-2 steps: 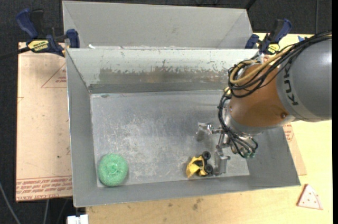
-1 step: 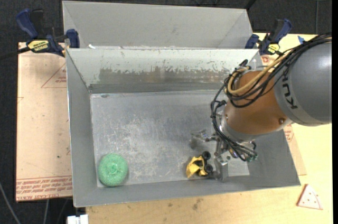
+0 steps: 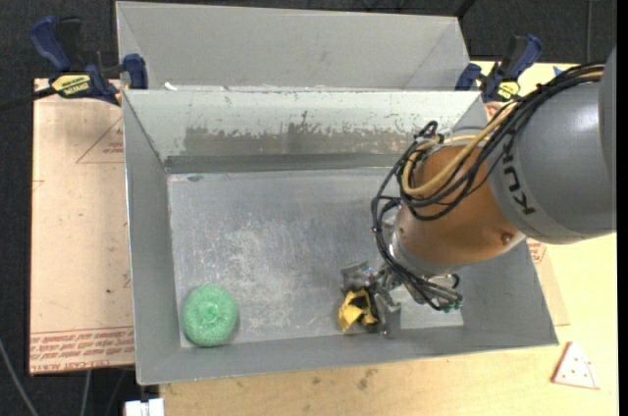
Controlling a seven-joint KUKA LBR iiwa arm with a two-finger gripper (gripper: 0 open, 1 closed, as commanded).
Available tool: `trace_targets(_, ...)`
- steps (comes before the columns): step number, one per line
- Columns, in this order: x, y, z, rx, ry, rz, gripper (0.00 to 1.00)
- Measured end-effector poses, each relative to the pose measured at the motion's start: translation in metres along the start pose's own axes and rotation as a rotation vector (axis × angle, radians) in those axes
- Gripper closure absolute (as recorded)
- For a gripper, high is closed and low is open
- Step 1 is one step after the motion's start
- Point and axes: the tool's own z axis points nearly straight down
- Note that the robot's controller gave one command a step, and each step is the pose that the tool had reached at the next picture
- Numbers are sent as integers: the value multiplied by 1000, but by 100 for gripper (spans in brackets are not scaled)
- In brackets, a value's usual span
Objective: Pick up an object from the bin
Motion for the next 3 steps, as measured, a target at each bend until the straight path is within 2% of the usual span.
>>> trace_targets(2,0,0,0,0,0,-2,100)
trace_targets(3,-37,-16,-182,-3,6,-25,100)
